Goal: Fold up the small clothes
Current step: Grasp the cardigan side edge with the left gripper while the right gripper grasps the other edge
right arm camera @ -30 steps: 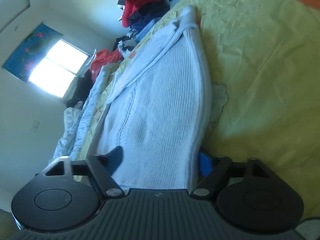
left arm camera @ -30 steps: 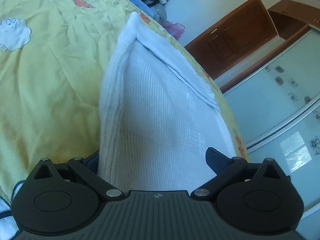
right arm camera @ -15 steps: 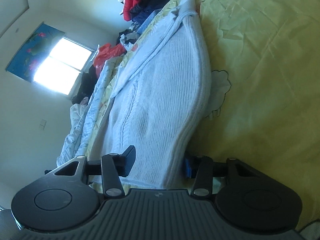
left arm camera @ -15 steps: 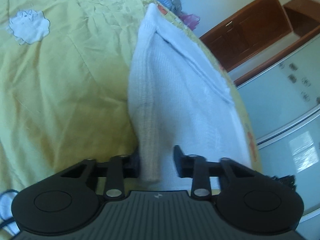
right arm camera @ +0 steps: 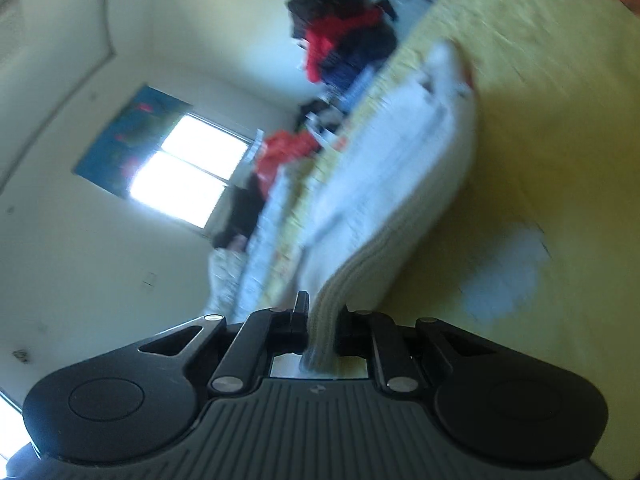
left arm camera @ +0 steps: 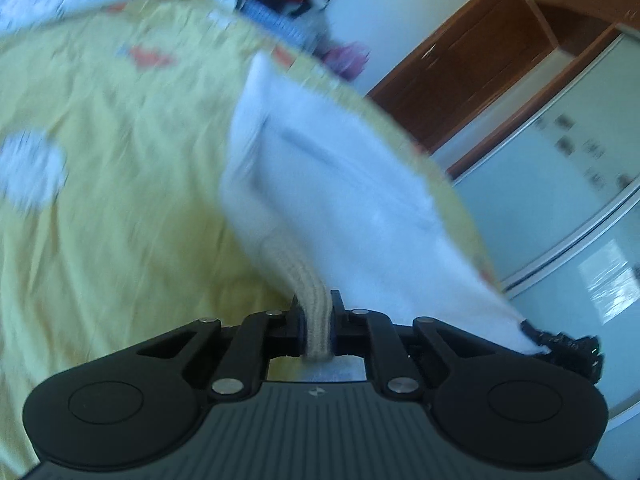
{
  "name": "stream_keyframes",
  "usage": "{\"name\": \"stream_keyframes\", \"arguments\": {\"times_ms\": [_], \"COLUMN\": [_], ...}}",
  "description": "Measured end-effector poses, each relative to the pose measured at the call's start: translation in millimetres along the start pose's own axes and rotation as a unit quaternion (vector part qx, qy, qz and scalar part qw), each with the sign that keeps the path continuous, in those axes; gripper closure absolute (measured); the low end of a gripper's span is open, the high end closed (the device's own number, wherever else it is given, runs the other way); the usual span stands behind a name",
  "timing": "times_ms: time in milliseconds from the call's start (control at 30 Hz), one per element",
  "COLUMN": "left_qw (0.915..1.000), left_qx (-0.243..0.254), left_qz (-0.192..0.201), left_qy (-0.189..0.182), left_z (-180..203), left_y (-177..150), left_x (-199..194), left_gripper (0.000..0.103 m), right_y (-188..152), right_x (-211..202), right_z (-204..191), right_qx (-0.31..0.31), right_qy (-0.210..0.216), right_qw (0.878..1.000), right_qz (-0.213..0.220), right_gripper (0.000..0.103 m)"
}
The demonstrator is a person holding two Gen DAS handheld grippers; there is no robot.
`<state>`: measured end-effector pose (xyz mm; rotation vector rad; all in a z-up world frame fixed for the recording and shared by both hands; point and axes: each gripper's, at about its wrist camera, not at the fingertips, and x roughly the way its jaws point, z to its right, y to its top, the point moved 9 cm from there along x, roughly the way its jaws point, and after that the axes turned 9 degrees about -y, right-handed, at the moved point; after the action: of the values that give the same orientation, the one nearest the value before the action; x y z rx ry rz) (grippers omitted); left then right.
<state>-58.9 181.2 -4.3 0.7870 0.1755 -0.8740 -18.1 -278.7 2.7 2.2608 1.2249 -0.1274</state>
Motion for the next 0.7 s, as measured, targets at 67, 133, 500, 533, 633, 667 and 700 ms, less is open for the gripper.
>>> {"name": "stream_keyframes", "arguments": {"times_ms": [67,133,500,533,633,667,700], "left_qw": [0.9996,0.9989,0.9955,0.9954,0.9946,0.9941,0.9936], "left_qx": [0.005,0.009,0.042,0.043,0.053,0.056,0.059], "left_qz": [0.02,0.038,0.085,0.086,0.085,0.085,0.084], "left_qy": [-0.017,-0.028,-0.003,0.002,0.028,0.038,0.046], "left_z": [8.1,14.8,16.3,13.6,2.9,-1.3,-5.9], "left_y": [19.9,38.7,158.0,172.1,211.5,224.3,238.0], "left_x": [-1.3,3.6,82.4,93.4,125.7,137.8,151.1], "left_gripper": [0.093,0.093,0.093,0.093,0.093,0.093,0.093], "right_y": [17.5,36.4,163.1,174.0,209.2,219.0,227.5], "right_x": [1.7,5.9,67.0,76.5,112.9,124.8,134.1], "right_z": [-10.8,-17.0,3.7,5.0,10.8,14.0,16.4], "right_qx": [-0.006,-0.004,0.032,0.032,0.026,0.028,0.026], "right_qy": [0.017,0.034,0.06,0.058,0.041,0.037,0.032], "right_qw": [1.0,0.999,0.995,0.995,0.996,0.996,0.996], "right_qz": [0.009,0.021,0.077,0.077,0.077,0.076,0.076], "right_gripper": [0.087,0.087,0.087,0.087,0.087,0.087,0.087]}}
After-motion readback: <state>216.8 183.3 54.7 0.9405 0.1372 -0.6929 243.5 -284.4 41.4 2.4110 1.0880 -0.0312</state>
